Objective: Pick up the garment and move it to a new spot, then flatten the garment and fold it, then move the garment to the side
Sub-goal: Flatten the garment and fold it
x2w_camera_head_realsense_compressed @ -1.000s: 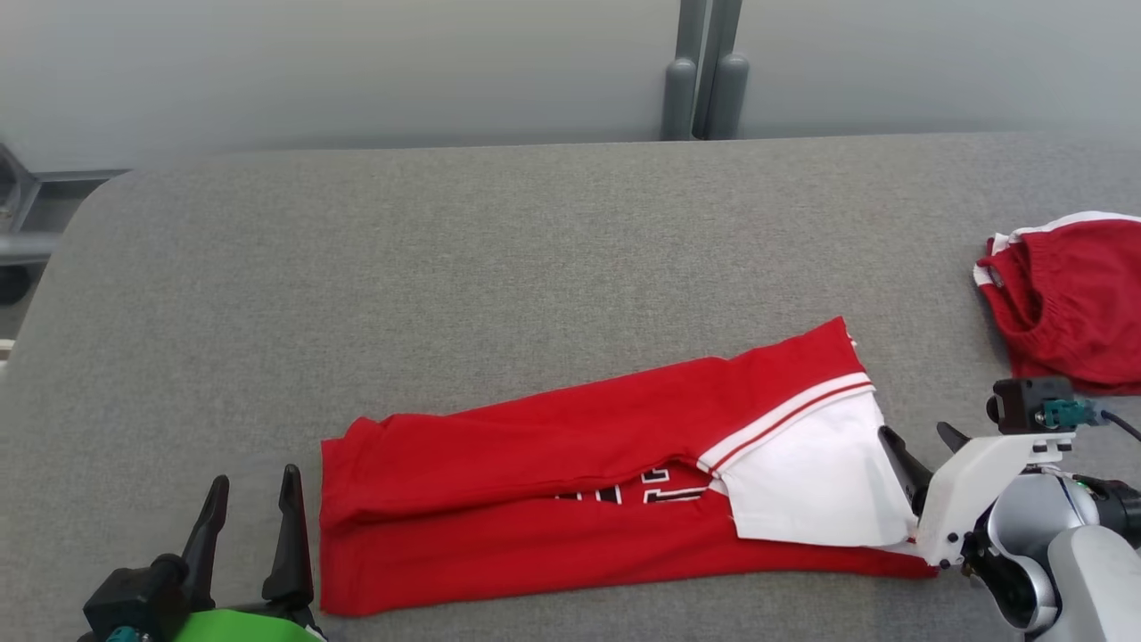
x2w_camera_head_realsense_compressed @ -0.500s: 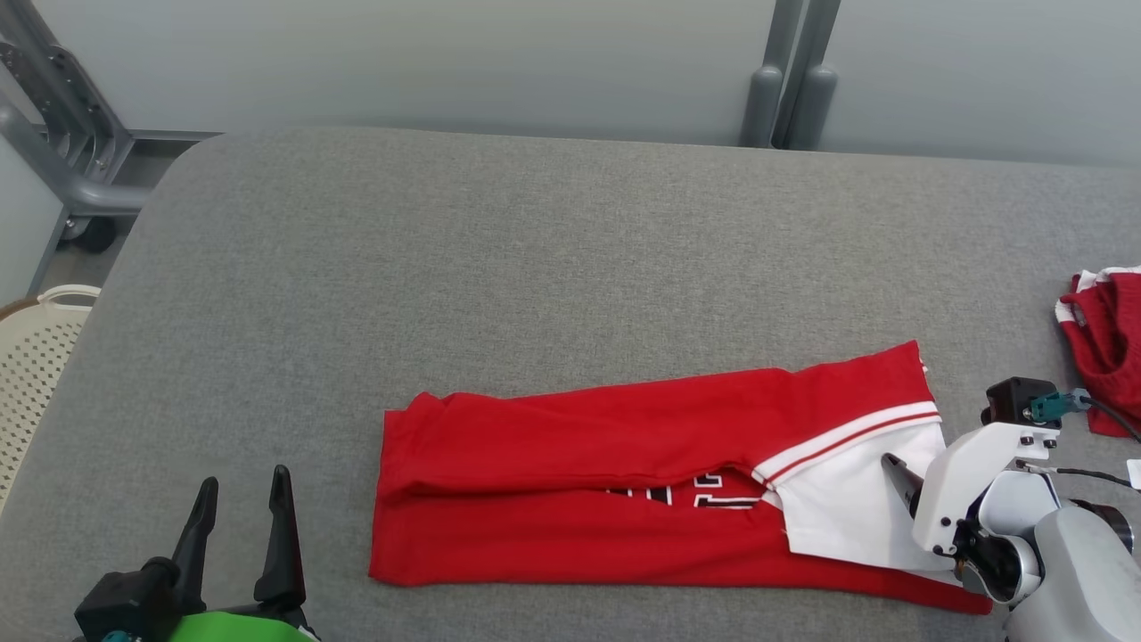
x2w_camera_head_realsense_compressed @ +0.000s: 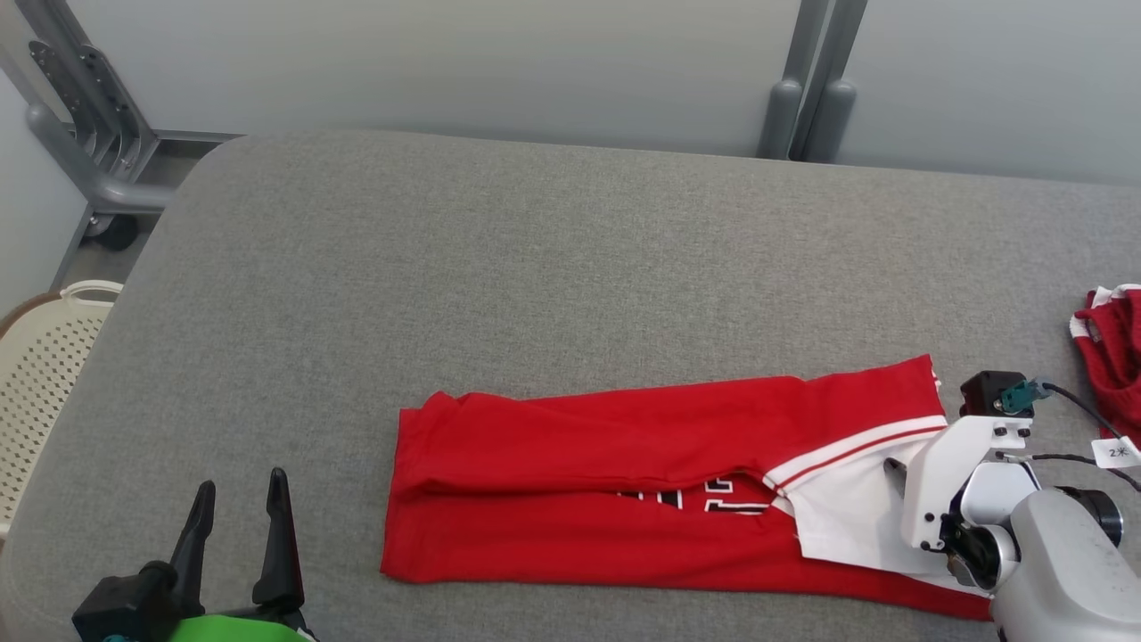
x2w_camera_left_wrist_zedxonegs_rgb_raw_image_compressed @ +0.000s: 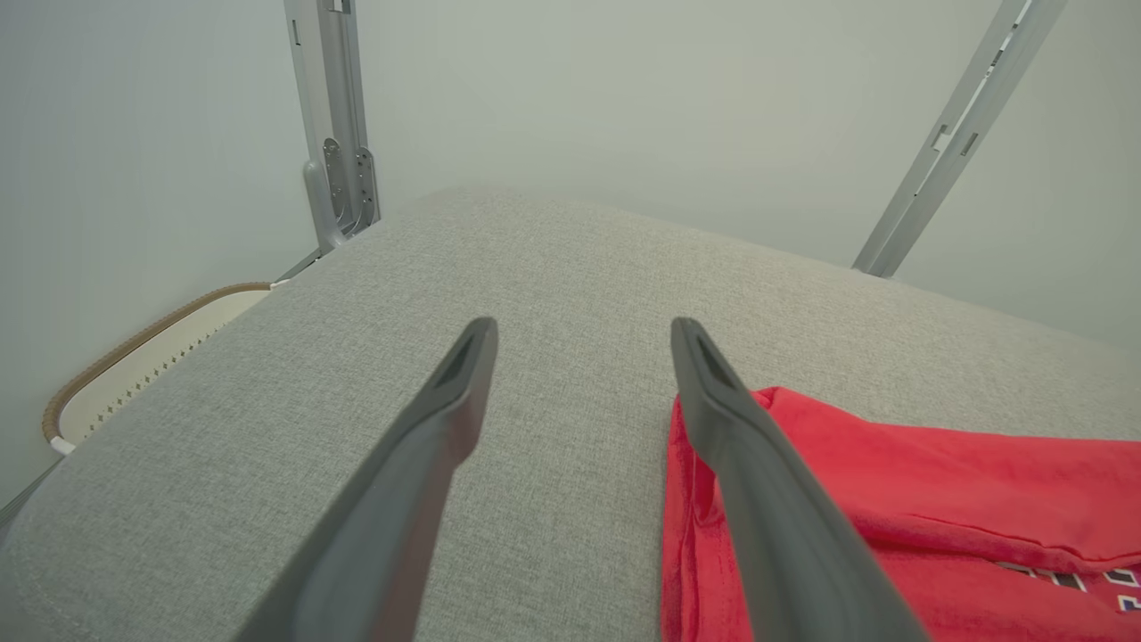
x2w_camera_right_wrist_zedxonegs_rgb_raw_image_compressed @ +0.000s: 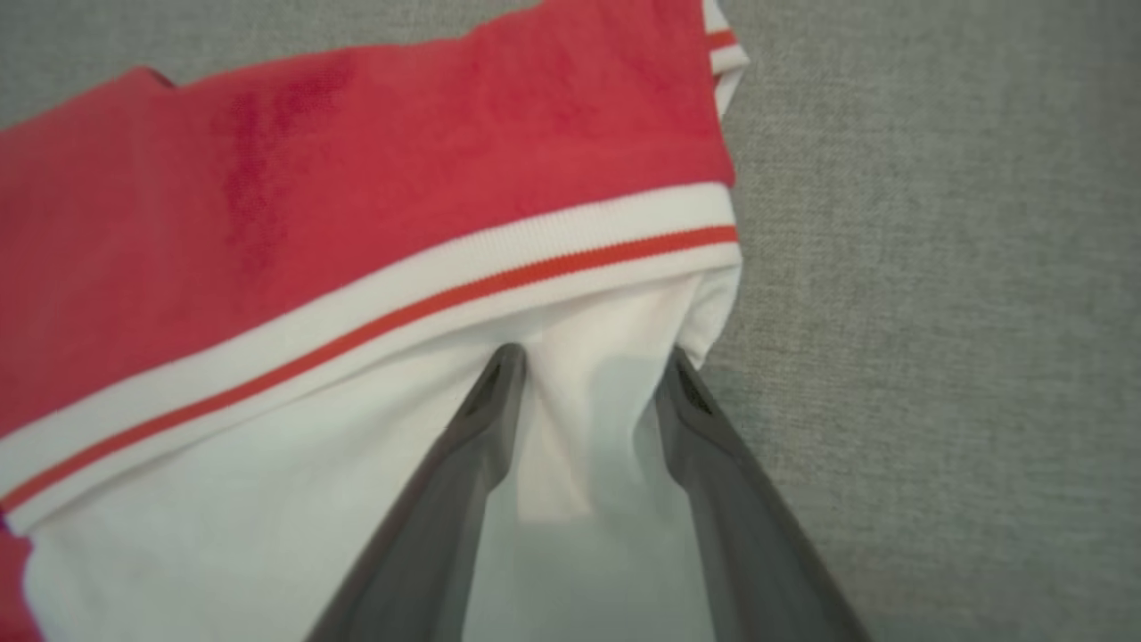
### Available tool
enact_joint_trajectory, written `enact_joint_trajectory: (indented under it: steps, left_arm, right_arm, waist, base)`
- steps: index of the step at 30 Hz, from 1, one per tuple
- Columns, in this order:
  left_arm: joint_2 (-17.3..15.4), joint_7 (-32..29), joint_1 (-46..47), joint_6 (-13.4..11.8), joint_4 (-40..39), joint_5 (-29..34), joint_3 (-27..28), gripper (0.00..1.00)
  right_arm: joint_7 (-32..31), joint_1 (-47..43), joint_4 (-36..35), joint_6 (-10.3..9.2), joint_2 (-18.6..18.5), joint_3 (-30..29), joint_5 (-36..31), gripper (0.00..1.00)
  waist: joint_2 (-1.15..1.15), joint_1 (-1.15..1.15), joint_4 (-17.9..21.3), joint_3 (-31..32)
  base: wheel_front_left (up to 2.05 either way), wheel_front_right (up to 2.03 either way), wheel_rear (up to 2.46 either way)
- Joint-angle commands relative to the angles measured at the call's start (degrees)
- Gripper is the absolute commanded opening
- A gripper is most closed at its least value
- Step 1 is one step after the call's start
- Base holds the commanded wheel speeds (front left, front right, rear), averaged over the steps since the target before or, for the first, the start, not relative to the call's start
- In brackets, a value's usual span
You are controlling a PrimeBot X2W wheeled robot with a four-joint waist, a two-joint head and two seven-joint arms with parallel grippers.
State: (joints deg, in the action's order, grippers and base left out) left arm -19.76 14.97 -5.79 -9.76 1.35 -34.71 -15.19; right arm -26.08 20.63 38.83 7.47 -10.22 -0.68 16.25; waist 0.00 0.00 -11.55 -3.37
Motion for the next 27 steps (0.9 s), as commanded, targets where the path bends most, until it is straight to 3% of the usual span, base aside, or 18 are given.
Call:
enact_joint_trajectory:
  steps: [1,15,27]
  left_arm:
    - [0.1,0.3,-1.0,0.2,-0.1,0.4,0.2,1.0]
    - [0.1,0.3,-2.3,0.2,-0.2,0.7,0.6,1.0]
    - [-0.1,0.2,-3.5,-0.2,-1.0,0.6,0.4,1.0]
  right_arm:
    - [0.0,-0.3,1.9,0.02,0.3,0.8,-1.2,0.0]
    - [3.4,1.9,1.7,-0.05,-2.8,-1.0,0.8,0.0]
    - [-0.1,-1.5,-12.0,-0.04,-9.2,-3.2,5.5,0.0]
  waist:
    - [0.0,0.0,0.2,0.2]
    - [0.0,0.0,4.1,1.7]
    - [0.0,0.0,9.6,2.9]
  base:
    - [0.0,0.0,0.0]
    - [0.0,0.0,0.0]
    - [0.0,0.0,0.0]
